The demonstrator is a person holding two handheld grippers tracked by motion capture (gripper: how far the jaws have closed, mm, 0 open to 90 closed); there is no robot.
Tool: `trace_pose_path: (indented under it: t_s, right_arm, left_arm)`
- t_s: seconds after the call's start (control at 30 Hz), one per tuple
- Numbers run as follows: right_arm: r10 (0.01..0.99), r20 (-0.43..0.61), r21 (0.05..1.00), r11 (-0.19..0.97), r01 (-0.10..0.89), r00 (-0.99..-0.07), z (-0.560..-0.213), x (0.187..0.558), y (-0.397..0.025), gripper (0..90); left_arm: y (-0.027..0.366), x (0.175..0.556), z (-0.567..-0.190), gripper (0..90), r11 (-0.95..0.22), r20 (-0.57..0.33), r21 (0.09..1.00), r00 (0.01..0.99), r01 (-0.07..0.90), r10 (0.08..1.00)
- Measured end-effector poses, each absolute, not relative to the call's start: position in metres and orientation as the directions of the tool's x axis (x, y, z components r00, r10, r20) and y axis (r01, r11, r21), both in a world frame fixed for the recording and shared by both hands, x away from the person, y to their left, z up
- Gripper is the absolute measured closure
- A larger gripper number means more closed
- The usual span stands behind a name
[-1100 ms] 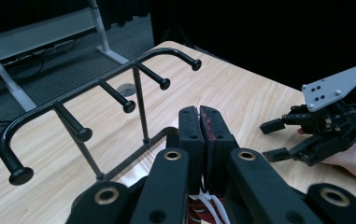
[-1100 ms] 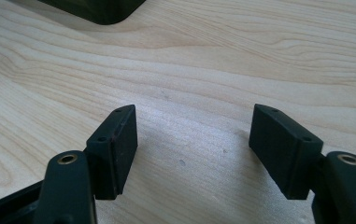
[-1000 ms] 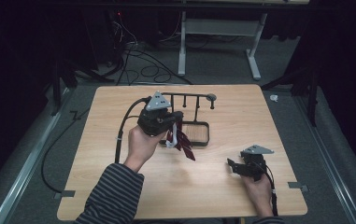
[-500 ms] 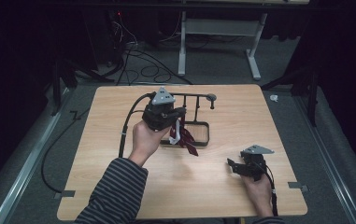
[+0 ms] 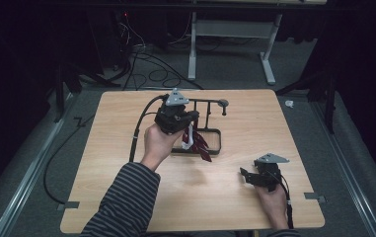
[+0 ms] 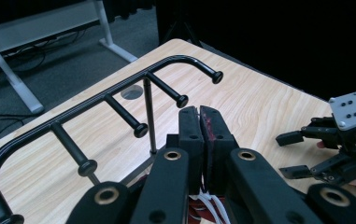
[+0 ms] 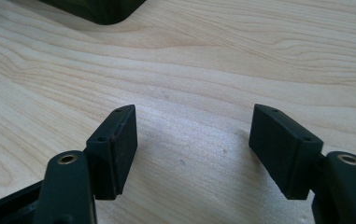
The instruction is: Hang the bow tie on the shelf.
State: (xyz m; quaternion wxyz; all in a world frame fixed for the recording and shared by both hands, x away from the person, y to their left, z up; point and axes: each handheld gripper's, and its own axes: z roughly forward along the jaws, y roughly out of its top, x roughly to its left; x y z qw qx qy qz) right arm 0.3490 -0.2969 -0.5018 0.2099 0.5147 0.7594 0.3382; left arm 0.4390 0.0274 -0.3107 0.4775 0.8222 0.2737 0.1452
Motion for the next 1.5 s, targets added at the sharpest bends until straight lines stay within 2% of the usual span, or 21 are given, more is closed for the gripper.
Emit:
trace_pose_path:
  t_s: [0.77, 1.5]
  right_arm:
    - [0.924, 0.030, 0.729, 0.240, 0.641, -0.381, -0.502, 0.349, -0.297, 33.7]
    - [0.924, 0.032, 0.729, 0.238, 0.642, -0.380, -0.502, 0.349, -0.297, 33.7]
  left_arm:
    - [0.014, 0.465, -0.315, 88.3, -0.377, -0.051, 0.859, 0.792, 0.345, 0.608]
    - [0.014, 0.491, -0.319, 88.0, -0.350, -0.057, 0.858, 0.746, 0.377, 0.663]
